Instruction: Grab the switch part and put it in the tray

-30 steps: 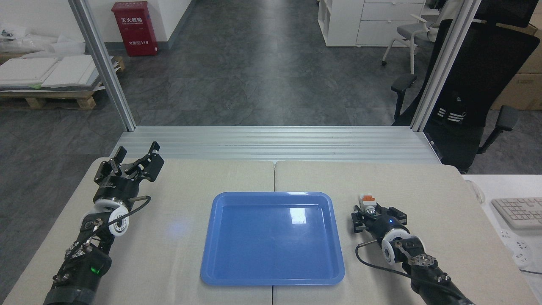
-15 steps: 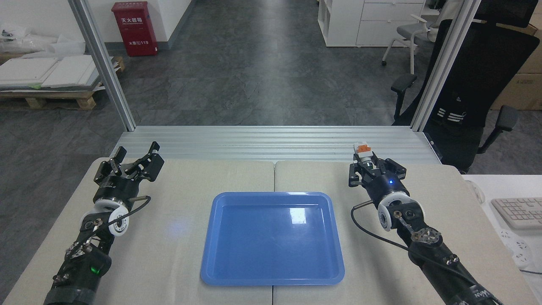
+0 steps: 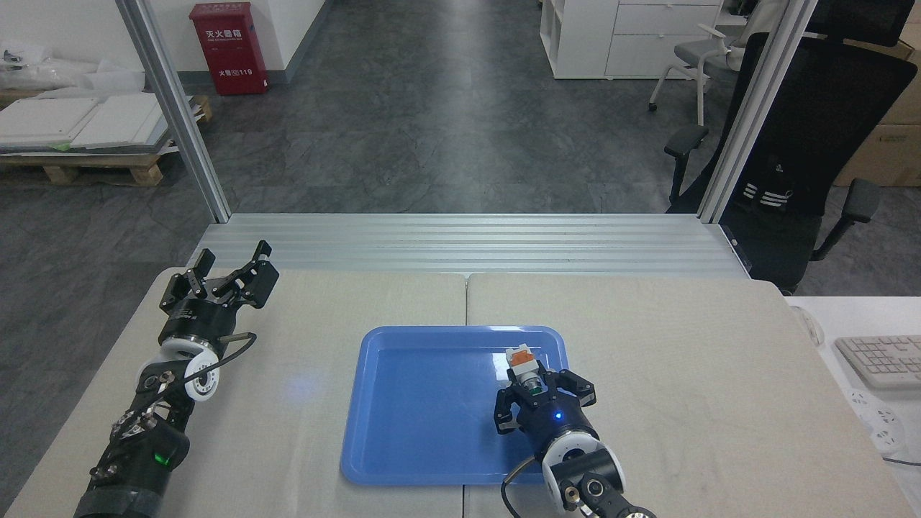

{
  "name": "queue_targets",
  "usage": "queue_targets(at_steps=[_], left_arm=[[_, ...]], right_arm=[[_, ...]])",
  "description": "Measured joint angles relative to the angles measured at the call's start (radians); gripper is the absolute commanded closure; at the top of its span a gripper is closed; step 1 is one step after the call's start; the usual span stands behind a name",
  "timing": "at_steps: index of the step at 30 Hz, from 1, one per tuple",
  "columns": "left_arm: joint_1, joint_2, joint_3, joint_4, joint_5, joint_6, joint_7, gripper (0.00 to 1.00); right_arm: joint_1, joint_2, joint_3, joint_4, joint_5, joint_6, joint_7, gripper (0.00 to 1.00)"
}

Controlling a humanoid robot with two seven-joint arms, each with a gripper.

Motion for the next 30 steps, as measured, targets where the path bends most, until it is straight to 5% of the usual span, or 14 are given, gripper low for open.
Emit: queue_targets(at_steps=[3,7,12,13,25,30], left_arm=[[0.0,0.0,0.0,0.0,0.0,0.0,0.0,0.0],[0.0,0.0,0.0,0.0,0.0,0.0,0.0,0.0],[0.0,0.0,0.0,0.0,0.0,0.0,0.0,0.0],[0.0,0.0,0.0,0.0,0.0,0.0,0.0,0.0],[0.0,0.0,0.0,0.0,0.0,0.0,0.0,0.0],[0.0,0.0,0.0,0.0,0.0,0.0,0.0,0.0]], right_arm=[[0.014,0.002,0.014,0.002,0.005,0.009,0.027,0.9],[0.026,0.004,0.022,0.006,0.005,0.014,0.039,0.77],[0.028,0.007,0.018,0.024,-0.005,0.016,0.04,0.09],[0.029,0.009,0.016,0.027,-0.007,0.017,0.04,0.02],[-0.03,0.132,-0.213,0.031,-0.122,-0.004,-0.018,0.01],[-0.108,0.065,-0.378,0.071,-0.154,-0.213,-0.146,0.01]])
